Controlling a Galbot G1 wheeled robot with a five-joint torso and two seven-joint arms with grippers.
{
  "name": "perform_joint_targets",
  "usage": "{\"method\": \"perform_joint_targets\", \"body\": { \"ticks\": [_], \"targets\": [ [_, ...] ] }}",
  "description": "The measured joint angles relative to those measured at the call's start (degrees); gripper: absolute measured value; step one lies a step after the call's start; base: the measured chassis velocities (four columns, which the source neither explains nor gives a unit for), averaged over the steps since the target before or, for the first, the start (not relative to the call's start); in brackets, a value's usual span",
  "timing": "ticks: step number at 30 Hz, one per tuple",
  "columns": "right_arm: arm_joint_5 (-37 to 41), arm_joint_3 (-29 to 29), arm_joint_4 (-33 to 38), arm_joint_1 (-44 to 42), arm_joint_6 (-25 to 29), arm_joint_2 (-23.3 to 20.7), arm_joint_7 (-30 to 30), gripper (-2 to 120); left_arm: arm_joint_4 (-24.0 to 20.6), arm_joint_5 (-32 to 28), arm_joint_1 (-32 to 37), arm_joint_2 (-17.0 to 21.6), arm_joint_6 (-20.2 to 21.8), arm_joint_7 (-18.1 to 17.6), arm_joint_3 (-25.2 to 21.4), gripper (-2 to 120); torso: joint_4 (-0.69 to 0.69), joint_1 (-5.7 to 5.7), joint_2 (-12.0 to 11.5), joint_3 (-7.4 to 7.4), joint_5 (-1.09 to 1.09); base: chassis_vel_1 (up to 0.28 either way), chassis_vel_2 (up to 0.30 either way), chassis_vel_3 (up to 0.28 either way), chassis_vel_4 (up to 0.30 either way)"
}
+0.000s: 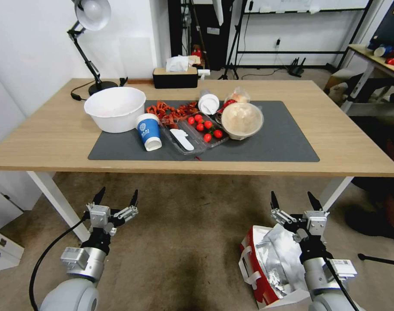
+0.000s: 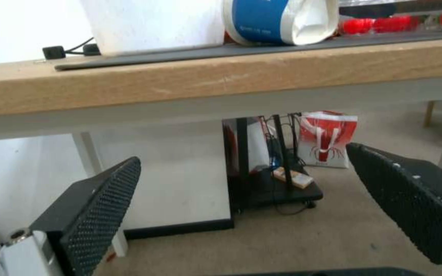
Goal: Pick up the food delivery bag from the floor and place it on the table.
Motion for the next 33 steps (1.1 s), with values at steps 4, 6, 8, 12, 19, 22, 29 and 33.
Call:
{"method": "perform_joint_targets", "body": {
  "ticks": [4,6,8,12,19,22,29,33],
  "targets": [
    [0.0,0.0,0.0,-0.2,0.2,0.1,0.0,100,0.0,0.0,-0.1,-0.2,0.0,0.0,0.4,100,0.00,-0.36,-0.9,-0.52,0.00,0.000,0.000,0.000,0.000],
    [0.0,0.1,0.1,-0.4,0.4,0.2,0.0,100,0.0,0.0,-0.1,-0.2,0.0,0.0,0.6,100,0.00,-0.76,-1.8,-1.06,0.00,0.000,0.000,0.000,0.000],
    [0.0,0.1,0.1,-0.4,0.4,0.2,0.0,100,0.1,0.0,-0.1,-0.2,0.0,0.0,0.6,100,0.00,-0.83,-2.0,-1.17,0.00,0.000,0.000,0.000,0.000],
    [0.0,0.1,0.1,-0.3,0.4,0.4,0.0,100,0.1,0.0,-0.2,0.0,0.1,0.0,0.4,100,0.00,-1.18,-3.0,-1.75,0.00,0.000,0.000,0.000,0.000],
    [0.0,0.1,0.1,-0.2,0.4,0.5,0.0,100,0.2,0.0,-0.1,-0.2,0.1,0.1,0.5,100,0.00,-1.99,-4.9,-2.86,0.00,0.000,0.000,0.000,0.000],
    [0.1,0.2,0.1,-0.3,0.4,0.5,0.0,100,0.2,0.0,-0.2,-0.3,0.1,0.1,0.5,100,0.00,-2.40,-5.8,-3.40,0.00,0.000,0.000,0.000,0.000],
    [0.2,0.3,0.1,-0.3,0.5,0.5,0.0,100,0.4,0.0,-0.5,-0.2,0.0,0.0,0.4,100,0.00,-3.06,-7.5,-4.46,0.00,0.000,0.000,0.000,0.000],
    [0.2,0.4,0.0,-0.3,0.5,0.5,0.0,100,0.5,0.0,-0.2,-0.2,-0.1,0.0,0.5,100,0.00,-3.42,-8.5,-5.06,0.00,0.000,0.000,0.000,0.000]
  ]
}}
